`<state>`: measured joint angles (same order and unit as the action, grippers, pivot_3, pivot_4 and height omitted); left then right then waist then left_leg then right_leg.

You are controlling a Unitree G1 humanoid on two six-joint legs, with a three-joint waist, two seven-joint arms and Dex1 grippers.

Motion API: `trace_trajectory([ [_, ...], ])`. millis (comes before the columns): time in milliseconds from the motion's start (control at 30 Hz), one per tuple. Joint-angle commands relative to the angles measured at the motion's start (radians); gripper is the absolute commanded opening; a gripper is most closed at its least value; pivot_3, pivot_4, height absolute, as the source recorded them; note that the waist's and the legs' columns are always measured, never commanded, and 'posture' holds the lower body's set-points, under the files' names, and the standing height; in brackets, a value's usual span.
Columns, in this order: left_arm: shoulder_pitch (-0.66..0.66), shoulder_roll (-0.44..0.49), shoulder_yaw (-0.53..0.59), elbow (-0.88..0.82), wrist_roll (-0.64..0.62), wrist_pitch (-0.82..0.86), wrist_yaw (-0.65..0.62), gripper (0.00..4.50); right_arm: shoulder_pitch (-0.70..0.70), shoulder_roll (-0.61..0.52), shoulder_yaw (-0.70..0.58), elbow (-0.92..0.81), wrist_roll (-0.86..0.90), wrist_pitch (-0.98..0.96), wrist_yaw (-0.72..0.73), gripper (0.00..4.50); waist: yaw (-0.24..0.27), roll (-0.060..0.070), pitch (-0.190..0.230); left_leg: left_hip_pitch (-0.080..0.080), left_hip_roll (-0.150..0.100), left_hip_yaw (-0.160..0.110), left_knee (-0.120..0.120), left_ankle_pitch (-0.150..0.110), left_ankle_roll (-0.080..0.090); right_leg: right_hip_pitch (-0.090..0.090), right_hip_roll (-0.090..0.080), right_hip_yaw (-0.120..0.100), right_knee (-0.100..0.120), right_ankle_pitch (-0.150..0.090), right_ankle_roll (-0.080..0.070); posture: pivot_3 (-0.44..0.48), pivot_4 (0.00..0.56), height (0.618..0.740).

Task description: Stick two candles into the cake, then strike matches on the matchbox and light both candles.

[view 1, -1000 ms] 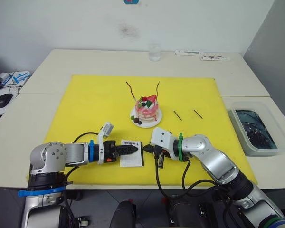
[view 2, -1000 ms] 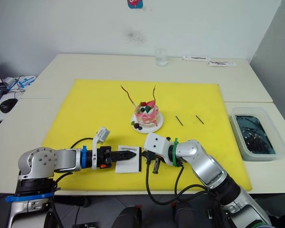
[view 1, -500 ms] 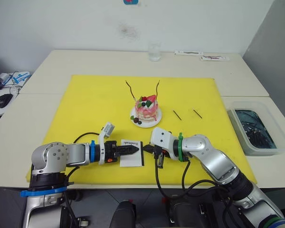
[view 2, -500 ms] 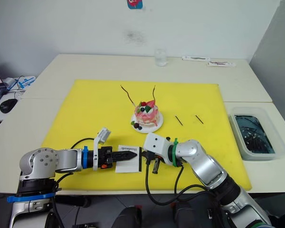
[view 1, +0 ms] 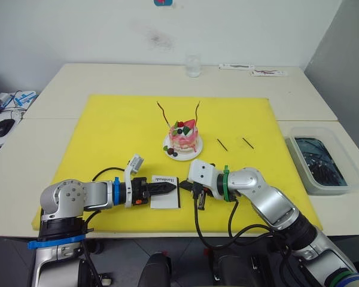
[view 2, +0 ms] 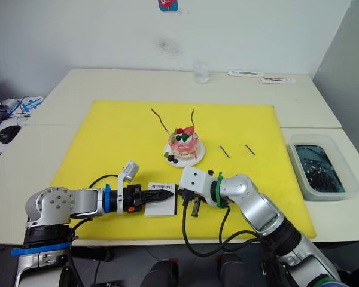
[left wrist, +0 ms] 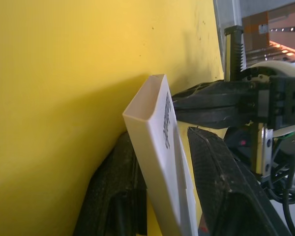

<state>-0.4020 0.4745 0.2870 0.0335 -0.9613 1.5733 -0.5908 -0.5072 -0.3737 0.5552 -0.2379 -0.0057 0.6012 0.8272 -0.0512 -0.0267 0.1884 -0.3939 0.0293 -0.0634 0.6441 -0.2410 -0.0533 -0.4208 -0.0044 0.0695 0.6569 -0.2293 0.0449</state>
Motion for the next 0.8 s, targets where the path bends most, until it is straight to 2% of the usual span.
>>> trace_trajectory([
  [33,-0.004,-0.015,0.015,0.020,0.008,0.019,0.017,1.62,-0.019,0.009,0.011,-0.014,-0.009,-0.027,0.005,0.00,0.000,0.000,0.000,0.000,0.000,0.000,0.000,0.000,0.000,0.000,0.000,0.000,0.000,0.000,0.000,0.000,0.150,0.740],
  [433,0.001,-0.022,0.021,0.016,0.016,0.015,0.027,1.62,-0.024,0.007,0.006,-0.001,-0.012,-0.040,0.012,0.00,-0.001,0.000,0.000,0.000,0.000,0.000,0.000,0.000,0.000,0.000,0.000,0.000,0.000,0.000,0.000,0.000,0.150,0.740],
  [533,0.006,-0.024,0.019,0.013,0.023,0.011,0.036,0.99,-0.033,0.008,0.004,-0.002,-0.009,-0.034,0.015,0.00,-0.001,0.000,0.000,0.000,0.000,0.000,0.000,0.000,0.000,0.000,0.000,0.000,0.000,0.000,-0.001,0.000,0.150,0.740],
  [633,0.014,-0.021,0.009,0.007,0.028,0.010,0.036,0.11,-0.036,0.003,-0.002,-0.014,-0.007,-0.028,0.018,0.00,-0.002,0.000,0.000,0.000,0.000,0.000,0.000,0.000,0.000,0.000,0.000,0.000,0.000,0.000,0.000,0.000,0.150,0.740],
  [800,0.025,-0.021,0.011,-0.011,0.025,0.011,0.039,0.05,-0.027,-0.023,-0.091,-0.103,0.037,0.035,0.010,0.00,-0.002,0.000,0.000,0.000,0.000,0.000,0.000,0.000,0.000,0.000,0.000,0.000,0.000,0.000,-0.001,0.000,0.150,0.740],
])
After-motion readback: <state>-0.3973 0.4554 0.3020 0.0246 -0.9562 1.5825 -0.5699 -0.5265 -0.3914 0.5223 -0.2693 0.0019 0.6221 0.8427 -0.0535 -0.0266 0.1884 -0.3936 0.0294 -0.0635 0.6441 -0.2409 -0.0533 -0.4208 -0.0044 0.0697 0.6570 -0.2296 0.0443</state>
